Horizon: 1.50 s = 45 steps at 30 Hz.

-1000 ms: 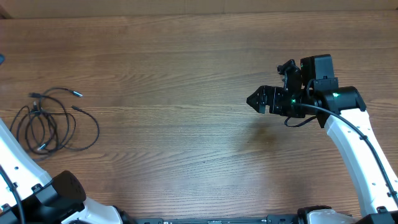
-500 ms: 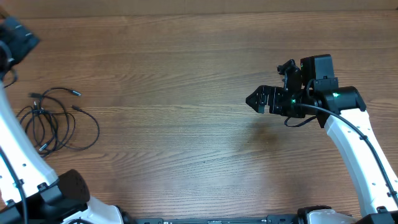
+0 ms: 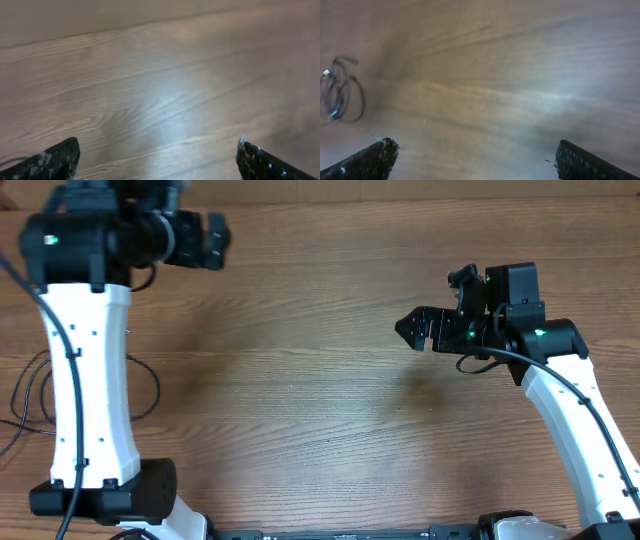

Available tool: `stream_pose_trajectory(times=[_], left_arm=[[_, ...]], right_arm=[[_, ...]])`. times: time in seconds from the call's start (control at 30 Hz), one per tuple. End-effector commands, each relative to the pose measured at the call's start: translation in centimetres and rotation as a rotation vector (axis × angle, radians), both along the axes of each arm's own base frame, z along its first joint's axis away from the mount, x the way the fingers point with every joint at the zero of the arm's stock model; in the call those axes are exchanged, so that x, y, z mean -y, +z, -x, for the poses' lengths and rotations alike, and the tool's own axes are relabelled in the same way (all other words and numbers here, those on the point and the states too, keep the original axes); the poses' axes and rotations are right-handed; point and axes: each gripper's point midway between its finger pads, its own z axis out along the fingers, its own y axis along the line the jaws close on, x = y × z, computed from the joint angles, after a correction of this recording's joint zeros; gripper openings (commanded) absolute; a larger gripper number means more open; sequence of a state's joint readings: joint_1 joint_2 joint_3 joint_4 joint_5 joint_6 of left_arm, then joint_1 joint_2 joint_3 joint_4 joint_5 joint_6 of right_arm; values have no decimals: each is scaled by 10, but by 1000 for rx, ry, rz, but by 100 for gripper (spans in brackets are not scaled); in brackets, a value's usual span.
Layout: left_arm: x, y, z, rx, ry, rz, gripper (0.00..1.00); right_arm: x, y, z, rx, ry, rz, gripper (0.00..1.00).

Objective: Untangle cables

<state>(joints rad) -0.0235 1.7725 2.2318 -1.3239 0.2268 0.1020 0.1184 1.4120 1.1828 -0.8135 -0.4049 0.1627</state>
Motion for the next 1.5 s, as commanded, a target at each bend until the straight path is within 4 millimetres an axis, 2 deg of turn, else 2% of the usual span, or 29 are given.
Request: stream_pose_trajectory(times=[0.0,0.1,0.23,0.37,0.47,0.73,0.93,1.07,1.23,1.33,1.47], left_arm=[[1,-9,7,-30,-33,-110,100],[-5,-19,19,-107,37,-108,100],[-17,-34,41,-228,133,-121,100],[-24,-44,62,-325,173,-140,99],[-31,-48,72,-367,193,-179,100],[-31,-59,79,-414,239,-159,100],[-32,-68,105,-459,246,-157,100],[-33,-56,121,-380,252,-141,100],[-36,-37,137,-163,248,-119,100],[-37,-27,157,7,232,-106,100],[-42,-24,179,158,261,-91,100]], right_arm=[[36,5,-23,87,-150,168,100],[60,11,-33,123,-245,277,100],[62,37,-37,166,-259,280,100],[63,63,-31,178,-257,281,100],[65,73,-15,137,-250,291,100],[79,70,43,12,-254,360,100],[84,82,75,51,-262,354,100],[89,83,90,107,-285,358,100],[91,85,106,267,-316,313,100],[93,88,124,352,-332,291,100],[95,90,138,378,-336,283,100]])
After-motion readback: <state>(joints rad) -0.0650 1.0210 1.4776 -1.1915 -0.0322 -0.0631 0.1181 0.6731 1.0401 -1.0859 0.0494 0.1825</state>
